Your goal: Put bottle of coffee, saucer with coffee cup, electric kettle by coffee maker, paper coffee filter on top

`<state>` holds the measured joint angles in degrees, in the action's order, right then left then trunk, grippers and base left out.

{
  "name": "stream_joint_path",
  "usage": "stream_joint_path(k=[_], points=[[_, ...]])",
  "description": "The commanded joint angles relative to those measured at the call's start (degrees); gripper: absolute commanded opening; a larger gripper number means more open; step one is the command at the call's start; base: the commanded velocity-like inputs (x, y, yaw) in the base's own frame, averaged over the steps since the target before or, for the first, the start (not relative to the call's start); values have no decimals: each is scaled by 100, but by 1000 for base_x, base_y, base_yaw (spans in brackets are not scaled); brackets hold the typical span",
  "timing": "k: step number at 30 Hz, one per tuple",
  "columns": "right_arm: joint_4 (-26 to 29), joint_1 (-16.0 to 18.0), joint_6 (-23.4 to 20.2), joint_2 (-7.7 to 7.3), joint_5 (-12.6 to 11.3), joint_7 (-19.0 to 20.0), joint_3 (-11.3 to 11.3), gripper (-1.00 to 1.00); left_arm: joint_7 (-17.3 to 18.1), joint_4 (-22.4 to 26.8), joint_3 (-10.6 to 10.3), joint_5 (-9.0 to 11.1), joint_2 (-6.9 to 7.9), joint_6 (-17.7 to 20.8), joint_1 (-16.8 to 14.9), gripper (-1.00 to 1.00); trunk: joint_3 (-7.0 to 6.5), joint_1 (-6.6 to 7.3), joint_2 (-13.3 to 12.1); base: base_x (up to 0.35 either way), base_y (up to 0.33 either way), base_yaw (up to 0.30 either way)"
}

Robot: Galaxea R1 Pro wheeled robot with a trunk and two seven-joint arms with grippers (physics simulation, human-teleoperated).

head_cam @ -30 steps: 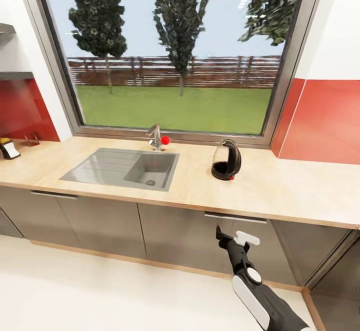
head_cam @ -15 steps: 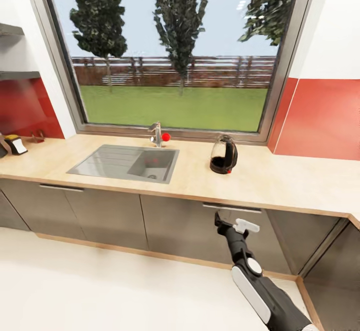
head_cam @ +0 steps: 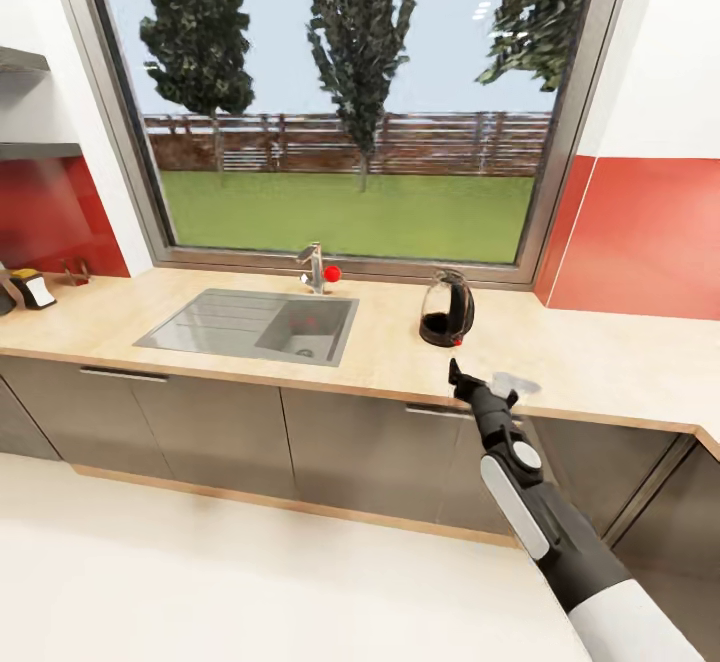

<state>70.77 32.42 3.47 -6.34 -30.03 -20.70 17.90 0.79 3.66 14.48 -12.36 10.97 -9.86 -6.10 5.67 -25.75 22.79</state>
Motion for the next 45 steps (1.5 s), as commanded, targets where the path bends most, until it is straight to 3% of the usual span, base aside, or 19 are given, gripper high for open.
stream_joint_path(k=[1,6,13,18,22,26,32,37,45], points=[[-20,189,-9,-8,-30,-34,26,100,9,-6,52,-54,3,-19,-5,100,13,-3,12,0,0,0],[-125,508,-390,-8,33,-17,29,100,9,-11,54,-49,10,-9,-5,100,13,-3,12,64,0,0],[-164,559,-513,-40,479,-14,63,100,9,-14,55,-47,10,13,-5,100,13,-3,12,261,0,0],[-482,563,-516,-61,607,-9,73,100,9,-28,55,-47,4,26,-5,100,13,-3,12,327,0,0],[-604,546,-553,-50,617,-92,65,100,44,-9,65,-44,-9,-3,30,100,14,-4,13,0,0,0],[-733,546,-534,-180,581,-92,65,100,120,8,52,-38,15,-38,28,100,14,-4,13,0,0,0],[-782,546,-532,-374,584,-92,65,100,313,200,85,5,181,-53,28,100,14,-4,13,0,0,0],[-790,546,-532,-517,586,-92,65,100,473,363,97,152,322,-112,30,100,14,-4,13,0,0,0],[-792,546,-532,-518,586,-92,65,100,730,580,88,412,303,-368,-3,100,14,-4,13,0,0,0]])
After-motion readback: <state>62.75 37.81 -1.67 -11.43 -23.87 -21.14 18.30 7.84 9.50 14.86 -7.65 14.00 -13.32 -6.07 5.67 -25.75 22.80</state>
